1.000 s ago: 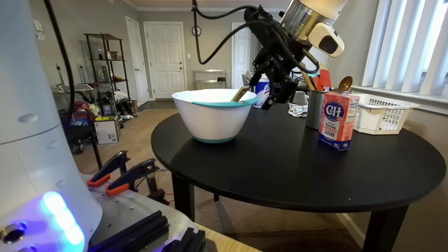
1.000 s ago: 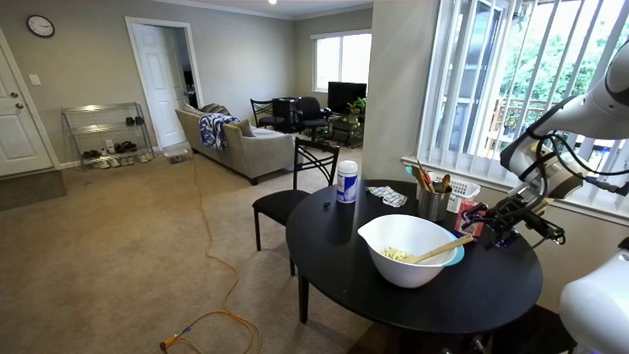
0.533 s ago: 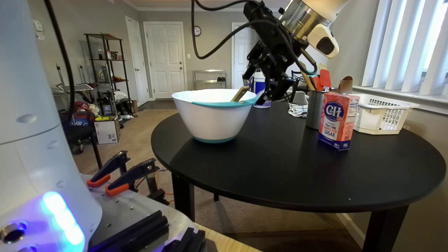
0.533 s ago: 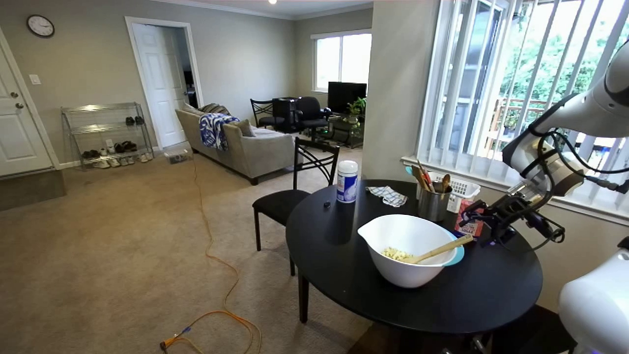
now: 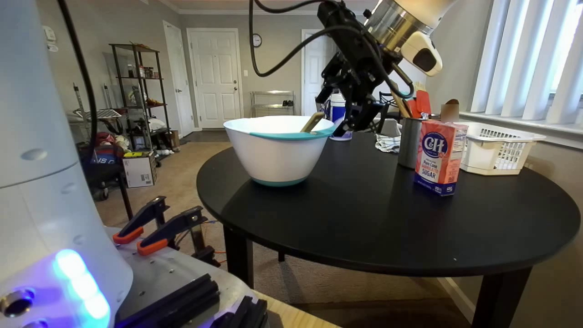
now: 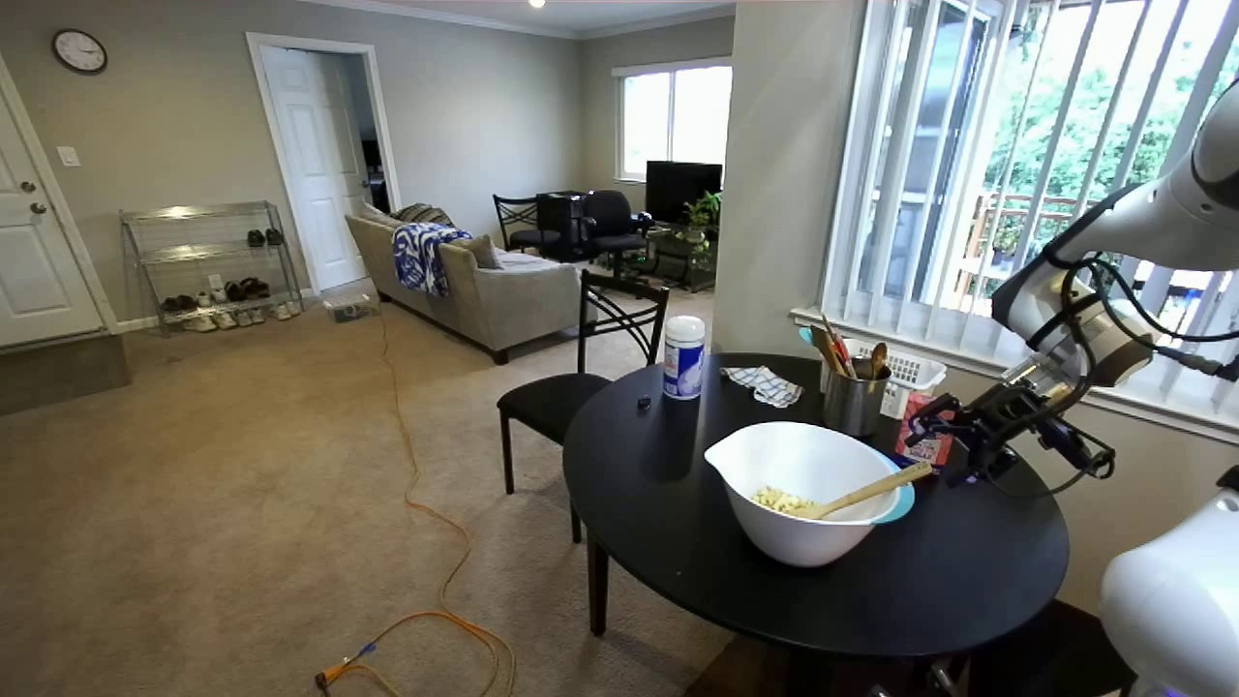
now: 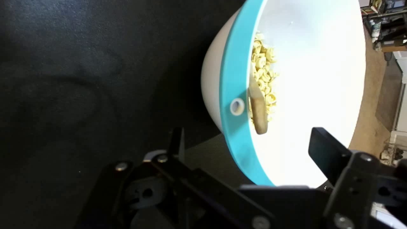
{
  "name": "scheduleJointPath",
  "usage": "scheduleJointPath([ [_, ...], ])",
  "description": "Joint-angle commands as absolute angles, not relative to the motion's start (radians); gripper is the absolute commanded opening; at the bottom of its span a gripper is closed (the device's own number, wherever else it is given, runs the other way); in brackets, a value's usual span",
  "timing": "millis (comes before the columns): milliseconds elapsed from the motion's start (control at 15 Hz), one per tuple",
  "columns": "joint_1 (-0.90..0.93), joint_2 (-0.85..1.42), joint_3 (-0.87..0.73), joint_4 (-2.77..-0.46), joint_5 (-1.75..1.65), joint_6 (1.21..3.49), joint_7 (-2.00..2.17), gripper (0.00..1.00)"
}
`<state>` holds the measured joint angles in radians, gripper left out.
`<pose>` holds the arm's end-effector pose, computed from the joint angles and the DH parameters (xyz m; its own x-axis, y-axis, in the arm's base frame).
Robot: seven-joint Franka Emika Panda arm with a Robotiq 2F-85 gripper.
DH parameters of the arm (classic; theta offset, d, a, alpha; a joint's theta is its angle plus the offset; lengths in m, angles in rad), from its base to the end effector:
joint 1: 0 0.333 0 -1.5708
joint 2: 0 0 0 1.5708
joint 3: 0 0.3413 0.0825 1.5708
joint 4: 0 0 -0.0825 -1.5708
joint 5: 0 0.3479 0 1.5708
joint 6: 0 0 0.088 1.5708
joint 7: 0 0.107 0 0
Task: Use the wooden spoon to stir in the white bowl
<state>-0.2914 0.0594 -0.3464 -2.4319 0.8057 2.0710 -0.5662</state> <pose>0.3662 -0.2251 0.3186 0.8329 -0.5221 -0.1835 -0.5103 -0.5961 -0.6199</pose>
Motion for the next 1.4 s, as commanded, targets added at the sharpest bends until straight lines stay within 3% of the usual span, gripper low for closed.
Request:
scheduleJointPath([
  [0,-0.305,0.055,-0.328,-2.437,0.815,2.059,-0.572,1.00],
  [533,-0.309,0.035,-0.318,-2.472,0.895,1.936,-0.592,1.00],
  [1333,-0.313,0.034,-0.325,-2.498,0.963,1.938,-0.724,1.00],
])
